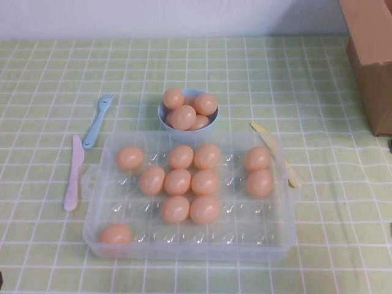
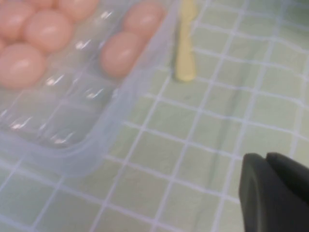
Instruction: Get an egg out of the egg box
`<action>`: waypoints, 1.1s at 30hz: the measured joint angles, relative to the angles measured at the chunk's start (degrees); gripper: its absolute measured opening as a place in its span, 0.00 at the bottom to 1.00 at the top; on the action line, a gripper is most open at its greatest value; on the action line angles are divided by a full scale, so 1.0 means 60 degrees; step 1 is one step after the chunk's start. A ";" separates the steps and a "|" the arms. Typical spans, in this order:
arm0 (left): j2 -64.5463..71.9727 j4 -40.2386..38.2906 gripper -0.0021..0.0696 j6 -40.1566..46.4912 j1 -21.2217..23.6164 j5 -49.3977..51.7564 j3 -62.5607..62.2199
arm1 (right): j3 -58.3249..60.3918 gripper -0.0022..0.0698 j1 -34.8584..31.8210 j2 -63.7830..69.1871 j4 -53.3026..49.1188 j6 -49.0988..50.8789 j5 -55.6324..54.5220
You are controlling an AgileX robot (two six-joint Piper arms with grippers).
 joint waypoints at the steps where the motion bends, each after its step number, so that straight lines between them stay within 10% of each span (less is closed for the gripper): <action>1: 0.0000 0.0000 0.02 0.0000 0.0000 0.0000 0.0000 | 0.0410 0.01 -0.0450 -0.0432 -0.0024 0.0000 -0.0390; 12: 0.0000 0.0000 0.02 0.0000 0.0000 0.0000 0.0000 | 0.3264 0.01 -0.3507 -0.5185 -0.0040 0.0000 -0.1251; 33: 0.0000 0.0000 0.02 0.0000 0.0000 0.0000 0.0000 | 0.3284 0.01 -0.3693 -0.6862 -0.0046 -0.0033 0.0864</action>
